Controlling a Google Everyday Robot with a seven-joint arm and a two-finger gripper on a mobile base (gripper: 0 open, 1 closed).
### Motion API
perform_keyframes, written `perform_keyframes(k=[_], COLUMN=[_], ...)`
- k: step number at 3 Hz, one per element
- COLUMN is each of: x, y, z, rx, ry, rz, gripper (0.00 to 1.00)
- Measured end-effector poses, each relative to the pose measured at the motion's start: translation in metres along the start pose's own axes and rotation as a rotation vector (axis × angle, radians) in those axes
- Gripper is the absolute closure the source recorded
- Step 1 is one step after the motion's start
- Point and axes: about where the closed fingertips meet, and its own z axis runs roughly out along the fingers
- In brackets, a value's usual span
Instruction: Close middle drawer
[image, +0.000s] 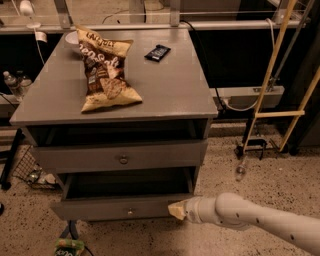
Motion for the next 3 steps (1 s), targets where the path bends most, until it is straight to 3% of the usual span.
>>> perform_keyframes(k=[1, 3], x=[-0.0269, -0.0254], y=[0.0031, -0.0039], z=[0.0132, 0.0198], rx=[-0.038, -0.010], ry=[-0.037, -0.016], rz=[-0.037, -0.027], gripper=[1.00, 1.00])
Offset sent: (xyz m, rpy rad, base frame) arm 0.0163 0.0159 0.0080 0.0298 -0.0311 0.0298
